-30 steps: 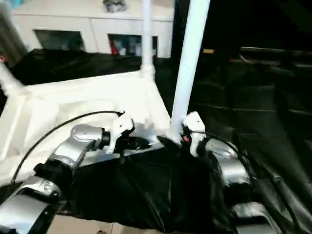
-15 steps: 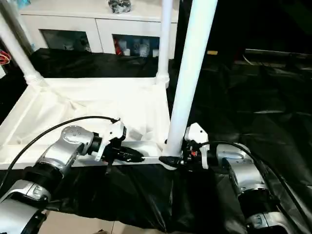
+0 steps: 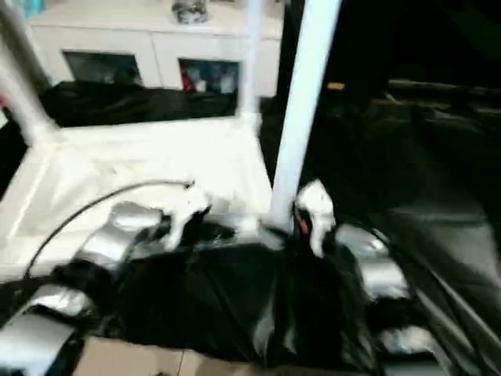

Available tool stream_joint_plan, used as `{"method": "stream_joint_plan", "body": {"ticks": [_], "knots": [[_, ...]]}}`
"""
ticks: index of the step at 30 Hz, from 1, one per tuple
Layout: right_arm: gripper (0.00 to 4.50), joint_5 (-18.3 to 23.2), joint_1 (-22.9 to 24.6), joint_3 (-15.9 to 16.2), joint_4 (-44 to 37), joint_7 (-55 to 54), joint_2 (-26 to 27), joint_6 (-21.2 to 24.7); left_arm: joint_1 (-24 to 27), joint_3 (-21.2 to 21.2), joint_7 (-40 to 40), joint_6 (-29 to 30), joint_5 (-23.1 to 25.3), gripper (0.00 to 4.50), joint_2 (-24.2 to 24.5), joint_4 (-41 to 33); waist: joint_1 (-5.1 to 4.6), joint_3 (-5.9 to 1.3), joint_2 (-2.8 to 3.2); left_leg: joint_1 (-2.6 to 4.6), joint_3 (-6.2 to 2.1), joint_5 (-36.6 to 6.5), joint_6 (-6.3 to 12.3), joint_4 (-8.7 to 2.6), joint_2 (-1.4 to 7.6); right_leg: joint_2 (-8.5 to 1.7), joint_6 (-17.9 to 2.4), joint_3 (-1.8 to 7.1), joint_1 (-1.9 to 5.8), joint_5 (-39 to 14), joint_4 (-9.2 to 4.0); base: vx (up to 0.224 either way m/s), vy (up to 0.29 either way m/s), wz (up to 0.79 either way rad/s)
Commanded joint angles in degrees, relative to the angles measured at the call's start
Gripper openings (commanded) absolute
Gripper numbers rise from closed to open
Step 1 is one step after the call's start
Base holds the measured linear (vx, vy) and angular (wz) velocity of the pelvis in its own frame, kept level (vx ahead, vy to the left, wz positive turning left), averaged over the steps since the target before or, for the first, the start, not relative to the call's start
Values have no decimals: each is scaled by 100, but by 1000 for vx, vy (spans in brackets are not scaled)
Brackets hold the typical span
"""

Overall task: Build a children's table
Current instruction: Rotate leg to tighten

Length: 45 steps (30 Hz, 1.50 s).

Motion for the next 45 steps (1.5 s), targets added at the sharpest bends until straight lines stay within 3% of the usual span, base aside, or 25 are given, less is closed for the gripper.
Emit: {"method": "stream_joint_plan", "body": {"ticks": [1, 5, 8, 10, 15, 18, 21, 23, 26, 29, 31, 34, 39, 45], "knots": [[270, -184, 28, 289, 462, -469, 454, 306, -359, 79, 647, 61, -63, 0, -429, 12, -36, -274, -38, 53, -103, -1645, 69, -431, 131, -287, -1077, 181, 215, -2290, -471, 0, 0, 0], [270, -252, -148, 274, 663, -997, 787, 341, -485, 39, 957, 107, -6, 0, -648, 204, -33, -295, -32, 33, -93, -1523, 189, -416, 119, -288, -1099, 188, 224, -2051, -466, 0, 0, 0], [270, -400, -254, 363, 838, -1170, 1002, 49, -526, 1, 1005, 32, 47, 0, -746, 289, -53, -300, -13, 17, -99, -1543, 180, -422, 121, -289, -1134, 178, 236, -1965, -458, 0, 0, 0], [326, -380, -285, 372, 917, -1018, 1066, -111, -534, 2, 944, -26, 50, 0, -761, 317, -61, -299, -19, 13, -99, -1575, 215, -423, 124, -289, -1154, 181, 242, -1922, -452, 0, 0, 0], [369, -344, -212, 394, 787, -623, 817, -124, -405, -82, 532, -224, -23, 0, -635, 180, -78, -293, -25, 18, -100, -1696, 260, -430, 130, -287, -1157, 180, 240, -2032, -465, 0, 0, 0], [396, -431, -130, 461, 681, -472, 610, -311, -278, -153, 157, -321, -78, 0, -502, 25, -67, -310, -25, 3, -98, -1533, 311, -424, 141, -295, -1214, 187, 254, -1752, -433, 0, 0, 0], [396, -358, 20, 486, 499, 90, 319, -467, -100, -185, -383, -369, -187, 0, -328, -233, -48, -333, -29, -22, -86, -1245, 454, -395, 156, -291, -1392, 190, 287, -1217, -362, 0, 0, 0], [396, -309, 131, 536, 334, 453, 157, -505, -21, -198, -629, -407, -244, 0, -233, -359, 3, -367, -21, -23, -68, -896, 619, -352, 179, -283, -1589, 186, 305, -547, -271, 0, 0, 0], [396, -254, 319, 638, 50, 1077, -122, -528, 70, -209, -973, -451, -333, 0, -85, -489, 46, -373, -27, -24, -47, -720, 802, -327, 177, -274, -1735, 181, 313, -161, -225, 0, 0, 0], [396, -213, 425, 719, -121, 1415, -286, -511, 124, -240, -1212, -461, -384, 0, 20, -573, 57, -343, -36, -29, -45, -906, 775, -344, 179, -282, -1683, 178, 305, -498, -265, 0, 0, 0], [396, -109, 605, 864, -437, 2073, -581, -357, 187, -250, -1536, -411, -418, 0, 196, -699, 60, -320, -38, -8, -49, -1167, 635, -368, 185, -283, -1558, 183, 293, -1014, -323, 0, 0, 0], [381, -58, 692, 945, -600, 2482, -790, -255, 224, -259, -1790, -360, -447, 0, 350, -777, 54, -308, -35, -7, -59, -1289, 559, -392, 195, -284, -1480, 189, 281, -1285, -342, 0, 0, 0], [338, -47, 750, 1017, -761, 2696, -933, -148, 259, -280, -2047, -277, -507, 0, 491, -875, 70, -319, -35, -3, -65, -1236, 498, -393, 198, -288, -1481, 195, 278, -1238, -332, 0, 0, 0], [295, -30, 803, 1075, -903, 2832, -994, -37, 286, -302, -2210, -184, -538, 0, 553, -919, 85, -331, -49, -13, -57, -1026, 560, -369, 188, -287, -1549, 194, 291, -934, -297, 0, 0, 0]]}}
